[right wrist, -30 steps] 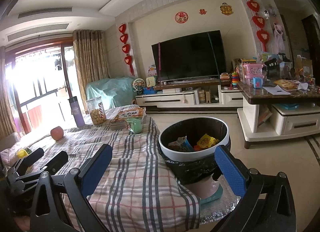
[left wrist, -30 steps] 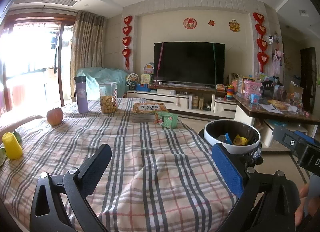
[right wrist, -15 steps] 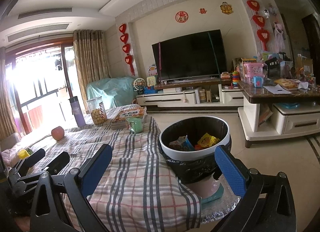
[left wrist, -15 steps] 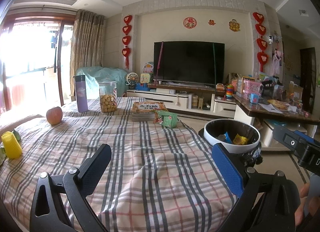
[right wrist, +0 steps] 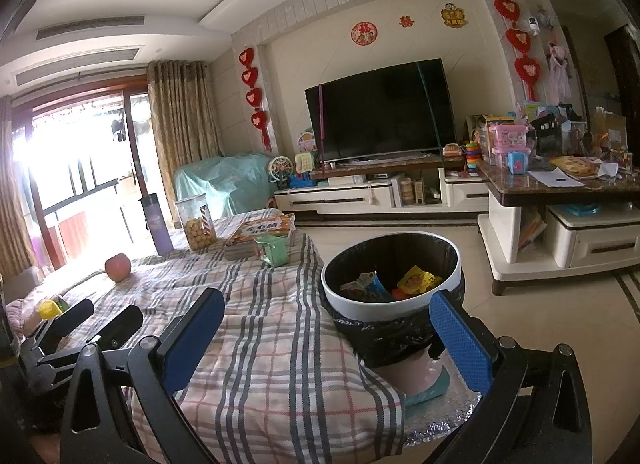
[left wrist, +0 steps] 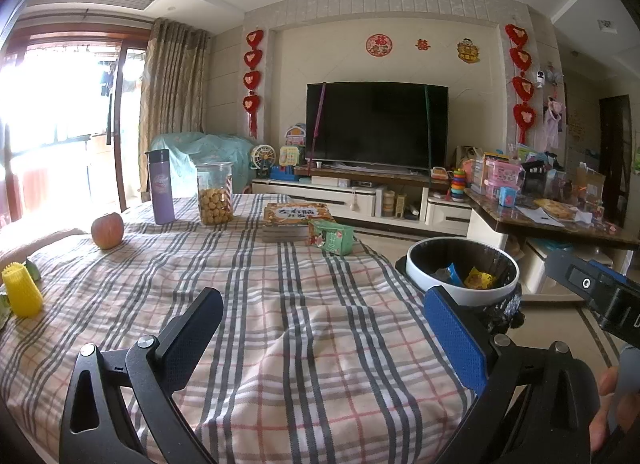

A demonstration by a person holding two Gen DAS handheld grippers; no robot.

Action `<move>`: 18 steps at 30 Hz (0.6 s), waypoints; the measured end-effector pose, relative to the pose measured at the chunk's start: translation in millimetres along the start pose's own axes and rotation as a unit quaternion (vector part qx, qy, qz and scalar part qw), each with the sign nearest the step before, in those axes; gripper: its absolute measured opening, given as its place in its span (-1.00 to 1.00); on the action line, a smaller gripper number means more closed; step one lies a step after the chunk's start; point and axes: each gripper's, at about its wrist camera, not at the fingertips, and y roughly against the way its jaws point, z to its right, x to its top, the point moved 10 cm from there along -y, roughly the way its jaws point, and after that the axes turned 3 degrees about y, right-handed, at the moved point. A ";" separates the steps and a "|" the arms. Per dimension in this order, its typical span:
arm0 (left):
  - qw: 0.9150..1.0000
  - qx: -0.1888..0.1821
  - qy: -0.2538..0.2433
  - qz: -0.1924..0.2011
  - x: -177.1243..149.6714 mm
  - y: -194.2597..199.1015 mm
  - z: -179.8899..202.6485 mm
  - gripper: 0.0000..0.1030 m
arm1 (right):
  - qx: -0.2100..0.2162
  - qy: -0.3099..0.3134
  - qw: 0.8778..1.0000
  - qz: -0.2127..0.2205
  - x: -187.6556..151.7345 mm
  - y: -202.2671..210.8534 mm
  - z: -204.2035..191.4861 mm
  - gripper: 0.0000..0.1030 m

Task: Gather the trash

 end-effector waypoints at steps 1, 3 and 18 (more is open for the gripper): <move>1.000 -0.001 0.001 0.000 -0.2 -0.1 0.0 0.97 | 0.000 -0.001 1.000 0.000 0.2 0.5 -1.6 1.00; 1.000 -0.001 0.000 0.000 -1.5 0.3 0.7 0.97 | 0.001 -0.001 1.000 0.001 0.5 0.6 -1.1 1.00; 1.000 -0.004 0.002 -0.003 -3.1 -0.1 1.6 0.97 | 0.006 -0.004 1.000 -0.006 -0.2 -0.8 -9.7 1.00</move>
